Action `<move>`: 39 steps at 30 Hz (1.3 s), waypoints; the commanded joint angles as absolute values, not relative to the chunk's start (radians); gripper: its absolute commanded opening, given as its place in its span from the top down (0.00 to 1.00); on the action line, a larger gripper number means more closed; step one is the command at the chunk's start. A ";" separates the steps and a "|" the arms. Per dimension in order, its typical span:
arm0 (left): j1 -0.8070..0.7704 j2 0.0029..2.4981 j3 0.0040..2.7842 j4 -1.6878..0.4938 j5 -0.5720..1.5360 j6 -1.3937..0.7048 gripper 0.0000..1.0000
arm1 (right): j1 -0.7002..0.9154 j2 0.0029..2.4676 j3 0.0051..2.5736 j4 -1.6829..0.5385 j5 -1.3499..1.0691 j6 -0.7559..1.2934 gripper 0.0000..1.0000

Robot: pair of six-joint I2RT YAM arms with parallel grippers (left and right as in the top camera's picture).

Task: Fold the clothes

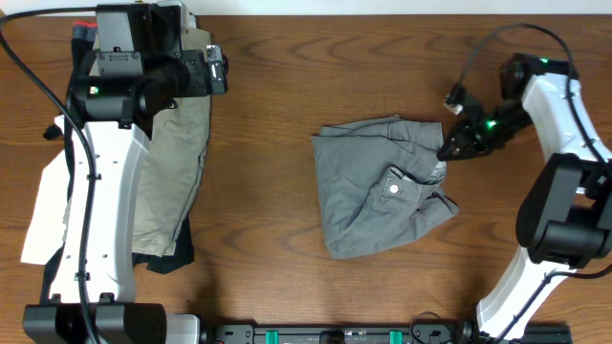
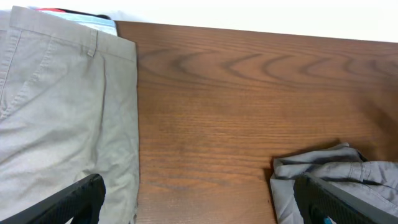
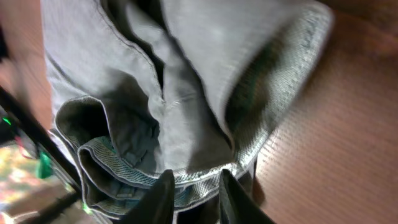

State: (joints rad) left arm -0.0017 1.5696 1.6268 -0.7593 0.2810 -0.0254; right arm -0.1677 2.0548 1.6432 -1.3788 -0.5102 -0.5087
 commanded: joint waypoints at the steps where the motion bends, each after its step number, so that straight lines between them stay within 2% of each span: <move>1: 0.002 1.586 1.620 -0.757 0.272 -0.019 0.02 | -0.163 2.046 1.649 -1.367 -0.587 -0.346 0.73; 4: 0.002 1.591 1.620 -0.758 0.272 -0.019 0.02 | -0.149 2.046 1.649 -1.314 -0.588 -0.251 0.71; 7: 0.002 1.595 1.620 -0.759 0.272 -0.019 0.02 | -0.117 2.046 1.649 -1.285 -0.623 -0.228 0.74; 8: 0.002 1.596 1.620 -0.758 0.272 -0.019 0.02 | -0.105 2.046 1.649 -1.282 -0.636 -0.228 0.78; 10: 0.002 1.598 1.620 -0.757 0.271 -0.019 0.02 | -0.072 2.046 1.649 -1.274 -0.640 -0.228 0.95; 11: 0.002 1.599 1.620 -0.757 0.271 -0.019 0.02 | -0.058 2.046 1.649 -1.273 -0.640 -0.228 0.99; 15: 0.002 1.602 1.620 -0.757 0.271 -0.019 0.02 | 0.011 2.046 1.636 -1.274 -0.622 -0.227 0.99; 19: 0.002 1.608 1.620 -0.757 0.271 -0.019 0.02 | 0.081 2.047 1.570 -1.240 -0.496 -0.130 0.99; 25: 0.002 1.610 1.620 -0.757 0.271 -0.019 0.02 | 0.101 2.047 1.400 -1.135 -0.459 -0.039 0.99; 33: 0.002 1.610 1.620 -0.756 0.271 -0.019 0.02 | 0.041 2.048 1.248 -0.871 -0.254 0.098 0.99; 39: 0.002 1.614 1.620 -0.742 0.271 -0.019 0.02 | -0.003 2.048 1.241 -0.555 -0.054 0.045 0.99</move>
State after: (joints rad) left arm -0.0017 1.6012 1.6268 -0.7494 0.2810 -0.0254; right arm 0.0399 2.0033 1.2568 -0.6434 -0.3397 0.0586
